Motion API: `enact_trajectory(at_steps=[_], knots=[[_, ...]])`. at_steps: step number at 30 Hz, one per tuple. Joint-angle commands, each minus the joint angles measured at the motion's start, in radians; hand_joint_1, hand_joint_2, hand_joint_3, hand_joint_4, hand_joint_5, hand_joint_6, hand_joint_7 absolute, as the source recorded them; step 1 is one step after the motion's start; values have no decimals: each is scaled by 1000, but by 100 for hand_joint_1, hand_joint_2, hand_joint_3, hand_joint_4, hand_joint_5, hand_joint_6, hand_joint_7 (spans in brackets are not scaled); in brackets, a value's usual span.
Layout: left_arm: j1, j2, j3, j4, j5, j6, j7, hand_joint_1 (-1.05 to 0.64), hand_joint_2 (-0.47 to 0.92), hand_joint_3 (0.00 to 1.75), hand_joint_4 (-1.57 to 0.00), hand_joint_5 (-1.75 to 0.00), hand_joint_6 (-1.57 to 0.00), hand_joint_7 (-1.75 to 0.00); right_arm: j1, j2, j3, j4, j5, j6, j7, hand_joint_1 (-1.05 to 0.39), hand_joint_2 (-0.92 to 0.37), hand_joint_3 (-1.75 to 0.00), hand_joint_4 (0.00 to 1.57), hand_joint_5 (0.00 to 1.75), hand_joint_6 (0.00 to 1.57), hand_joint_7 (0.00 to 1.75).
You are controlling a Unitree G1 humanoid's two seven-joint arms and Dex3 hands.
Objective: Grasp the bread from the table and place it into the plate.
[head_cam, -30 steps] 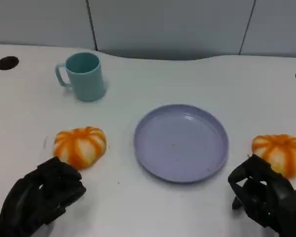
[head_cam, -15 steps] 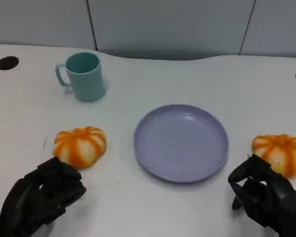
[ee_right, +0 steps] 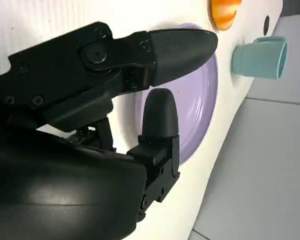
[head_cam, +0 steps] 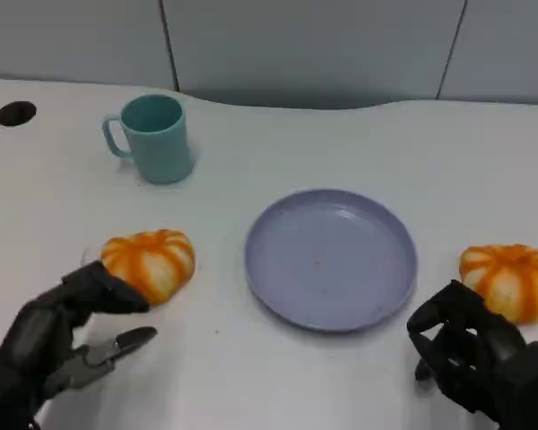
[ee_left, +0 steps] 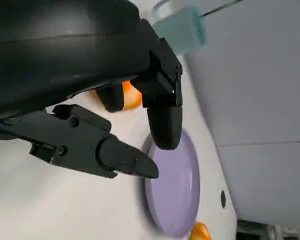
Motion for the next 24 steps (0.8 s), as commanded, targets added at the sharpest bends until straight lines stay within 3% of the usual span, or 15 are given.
enact_trajectory(at_steps=[1,2,5,6,7,9,10,11,12,13,15,18,24], knots=[[0,34,-13,-17,121,-106,104,-25,92,1,-57,-167,-54,-142,8,2,-4,-24,10,23,-1,-26,-92,-34,58,175,38,175],[0,36,-16,-14,125,-112,112,-25,92,1,-57,-167,-53,-143,8,3,-5,-26,9,25,-1,-26,-92,-34,58,175,38,175],[-33,126,-21,-132,549,-156,383,-26,89,1,-62,-160,-55,-139,0,13,-3,-11,10,21,-4,-28,-92,-33,61,175,40,175],[-42,159,-30,-175,644,-132,413,-26,89,1,-63,-159,-55,-139,-1,15,-1,-10,5,21,-7,-28,-92,-33,62,175,40,175],[-46,176,-39,-197,686,-110,419,-34,89,0,-52,-153,-48,-134,-1,16,-1,-11,2,22,-9,-28,-92,-33,62,175,40,175],[-62,223,-60,-231,756,-64,395,-38,88,0,-46,-151,-45,-132,-3,16,-1,-9,0,22,-8,-28,-92,-33,62,175,40,175],[-82,260,-78,-240,782,-35,345,-47,89,0,-32,-126,-40,-102,-5,16,-2,-3,4,16,-3,-28,-92,-34,61,175,40,175],[-96,289,-94,-249,800,-9,310,-56,89,0,-18,-84,-38,-52,-7,15,-3,1,7,11,0,-28,-92,-34,61,175,40,175],[-116,317,-115,-254,816,27,264,-60,89,0,-15,-66,-40,-29,-8,15,-3,3,5,11,-2,-28,-92,-34,61,175,39,175],[-127,334,-130,-258,821,52,239,-67,89,0,-8,-41,-32,-12,-8,16,-2,3,2,11,-4,-29,-92,-34,61,175,39,175],[-166,359,-169,-240,843,103,202,-75,88,0,-2,-18,-22,-3,-5,19,1,0,-5,7,-12,-29,-92,-34,61,175,40,175],[-247,377,-243,-161,891,163,178,-81,89,0,0,-5,-15,-1,-1,15,5,-2,-10,-3,-13,-29,-92,-34,62,175,40,175],[-407,371,-383,47,946,231,171,-86,90,0,0,0,-9,0,20,11,9,-37,-8,21,-7,-30,-92,-34,60,175,38,175]])
